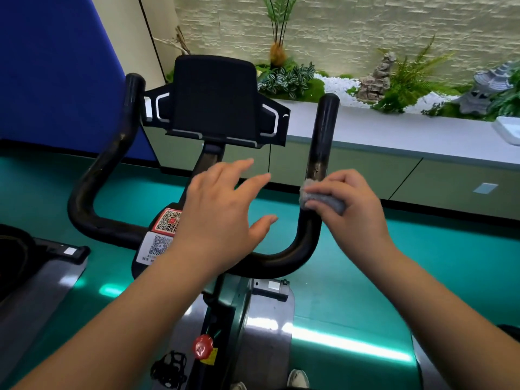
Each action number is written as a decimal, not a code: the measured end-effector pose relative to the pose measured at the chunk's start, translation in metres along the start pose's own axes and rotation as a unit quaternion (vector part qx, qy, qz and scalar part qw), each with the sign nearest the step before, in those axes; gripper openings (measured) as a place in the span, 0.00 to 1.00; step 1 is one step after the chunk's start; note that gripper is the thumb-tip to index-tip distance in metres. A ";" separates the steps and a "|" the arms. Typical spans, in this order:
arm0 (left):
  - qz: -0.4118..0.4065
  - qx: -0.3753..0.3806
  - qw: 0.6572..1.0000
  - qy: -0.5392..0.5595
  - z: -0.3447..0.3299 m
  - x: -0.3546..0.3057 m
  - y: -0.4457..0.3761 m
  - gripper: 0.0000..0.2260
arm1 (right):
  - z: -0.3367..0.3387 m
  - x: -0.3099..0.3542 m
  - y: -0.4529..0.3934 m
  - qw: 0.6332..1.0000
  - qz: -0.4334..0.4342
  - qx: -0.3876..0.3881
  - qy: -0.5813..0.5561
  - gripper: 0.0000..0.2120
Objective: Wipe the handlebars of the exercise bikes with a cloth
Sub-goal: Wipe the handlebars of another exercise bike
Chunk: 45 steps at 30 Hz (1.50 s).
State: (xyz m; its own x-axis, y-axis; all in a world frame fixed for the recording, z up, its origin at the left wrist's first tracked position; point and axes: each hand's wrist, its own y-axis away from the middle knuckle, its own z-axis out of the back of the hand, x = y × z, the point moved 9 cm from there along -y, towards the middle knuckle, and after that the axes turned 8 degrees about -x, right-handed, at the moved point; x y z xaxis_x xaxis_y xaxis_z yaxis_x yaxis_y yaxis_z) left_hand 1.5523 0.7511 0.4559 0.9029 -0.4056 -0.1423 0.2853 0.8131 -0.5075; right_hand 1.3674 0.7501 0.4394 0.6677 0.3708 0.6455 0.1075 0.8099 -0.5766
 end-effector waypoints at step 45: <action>-0.068 -0.081 0.994 0.041 -0.022 -0.006 -0.125 0.20 | -0.011 -0.042 -0.060 0.999 -0.010 -0.014 -0.049 0.08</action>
State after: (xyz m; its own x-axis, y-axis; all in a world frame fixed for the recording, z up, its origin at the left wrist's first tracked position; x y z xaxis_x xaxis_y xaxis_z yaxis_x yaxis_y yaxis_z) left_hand 1.5037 0.6425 0.5014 0.8282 -0.5457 -0.1278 0.3422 0.6729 -0.6558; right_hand 1.3415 0.6805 0.4416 0.5899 0.3992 0.7019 0.1410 0.8050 -0.5763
